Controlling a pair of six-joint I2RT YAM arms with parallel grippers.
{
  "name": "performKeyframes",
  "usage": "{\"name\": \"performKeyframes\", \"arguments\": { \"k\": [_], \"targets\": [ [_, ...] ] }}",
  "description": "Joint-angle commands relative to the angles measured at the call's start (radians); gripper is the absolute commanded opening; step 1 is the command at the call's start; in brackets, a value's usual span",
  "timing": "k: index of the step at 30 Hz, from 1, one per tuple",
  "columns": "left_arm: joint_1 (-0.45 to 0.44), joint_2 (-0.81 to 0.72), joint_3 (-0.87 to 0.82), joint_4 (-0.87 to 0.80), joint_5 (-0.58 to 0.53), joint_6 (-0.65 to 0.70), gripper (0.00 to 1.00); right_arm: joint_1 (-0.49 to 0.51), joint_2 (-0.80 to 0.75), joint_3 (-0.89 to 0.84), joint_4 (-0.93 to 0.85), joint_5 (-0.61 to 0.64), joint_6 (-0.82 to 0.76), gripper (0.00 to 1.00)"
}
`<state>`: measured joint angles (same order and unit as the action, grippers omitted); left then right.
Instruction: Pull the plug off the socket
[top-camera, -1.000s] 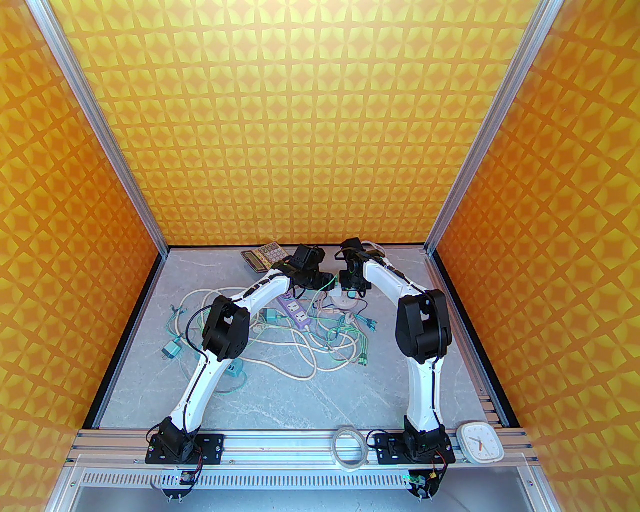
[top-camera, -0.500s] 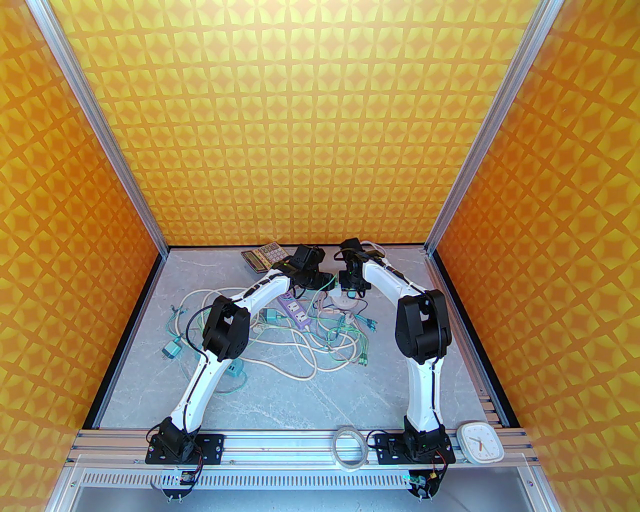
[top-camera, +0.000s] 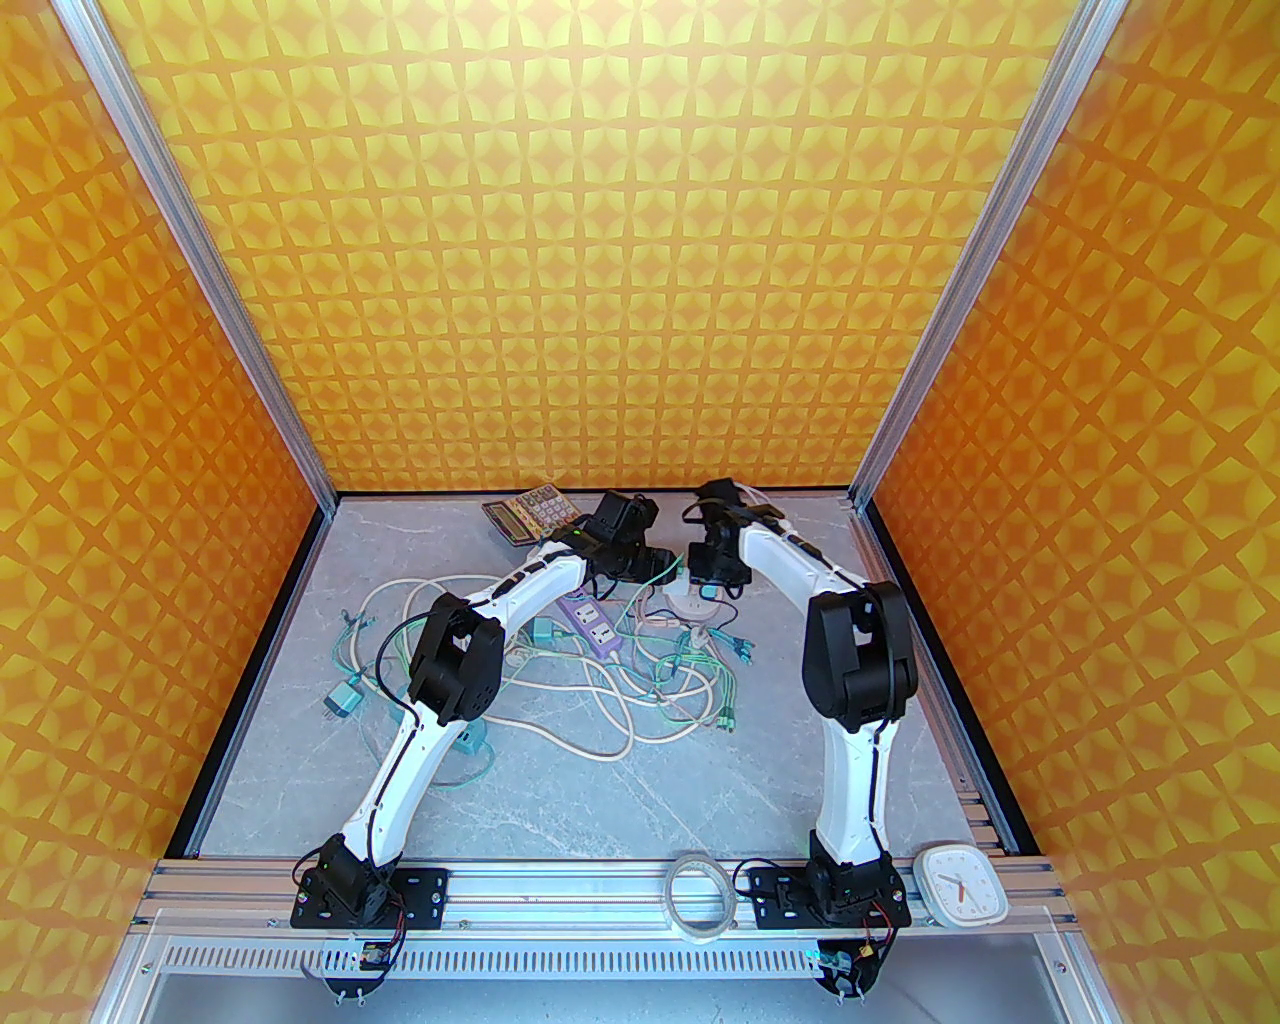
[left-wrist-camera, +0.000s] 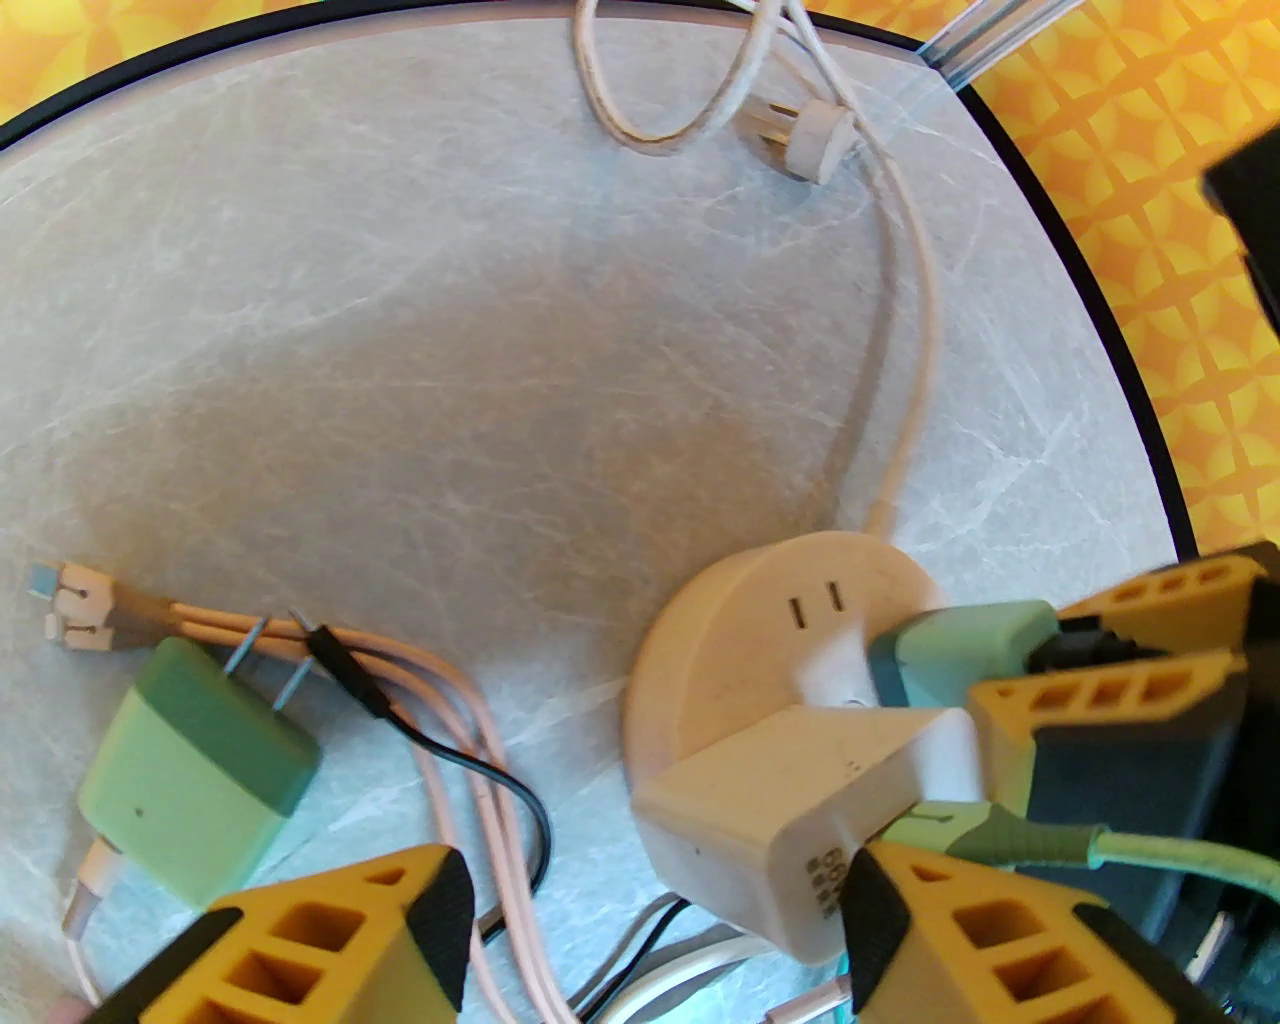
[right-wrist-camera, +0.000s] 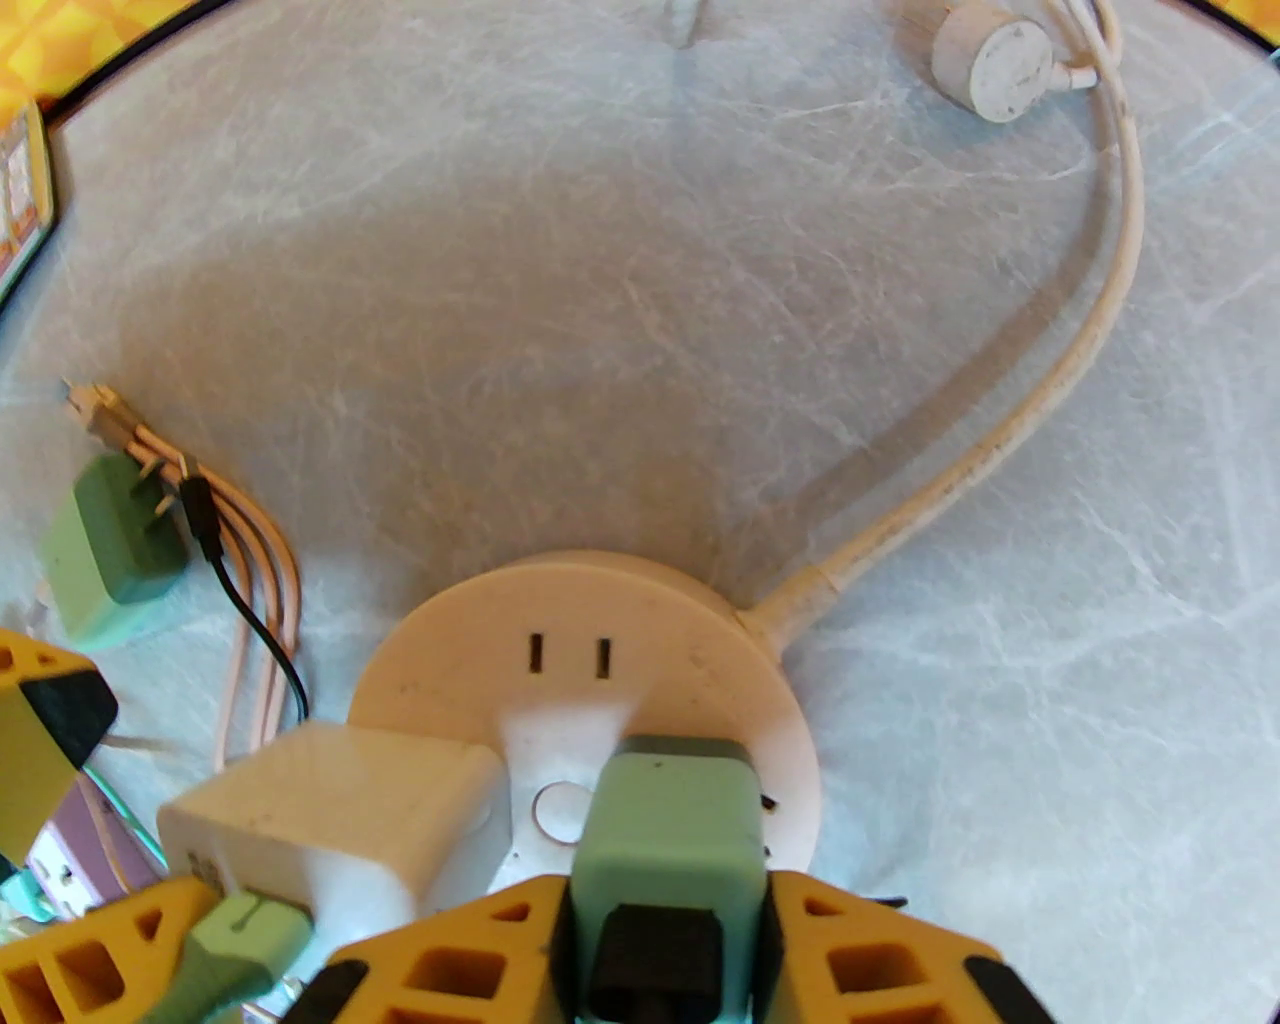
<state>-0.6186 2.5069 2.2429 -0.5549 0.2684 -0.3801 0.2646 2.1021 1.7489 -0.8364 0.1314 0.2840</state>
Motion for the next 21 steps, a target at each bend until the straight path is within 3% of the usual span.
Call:
{"name": "performKeyframes", "arguments": {
  "k": [1,12,19,21],
  "targets": [
    [-0.022,0.078,-0.011,-0.133,-0.035,0.040,0.66,0.063,0.014,0.038,0.002,-0.057,0.001,0.32],
    [0.043,-0.150,-0.091,-0.126,-0.107,0.038,0.89,0.012,0.009,-0.010,0.022,-0.073,0.024,0.32],
    [0.038,-0.411,-0.356,0.042,-0.143,-0.022,0.95,0.005,0.017,-0.019,0.032,-0.096,0.042,0.33],
    [0.024,-0.475,-0.432,0.092,-0.170,-0.033,0.88,0.004,0.016,-0.021,0.032,-0.101,0.050,0.33]
  ]
}}
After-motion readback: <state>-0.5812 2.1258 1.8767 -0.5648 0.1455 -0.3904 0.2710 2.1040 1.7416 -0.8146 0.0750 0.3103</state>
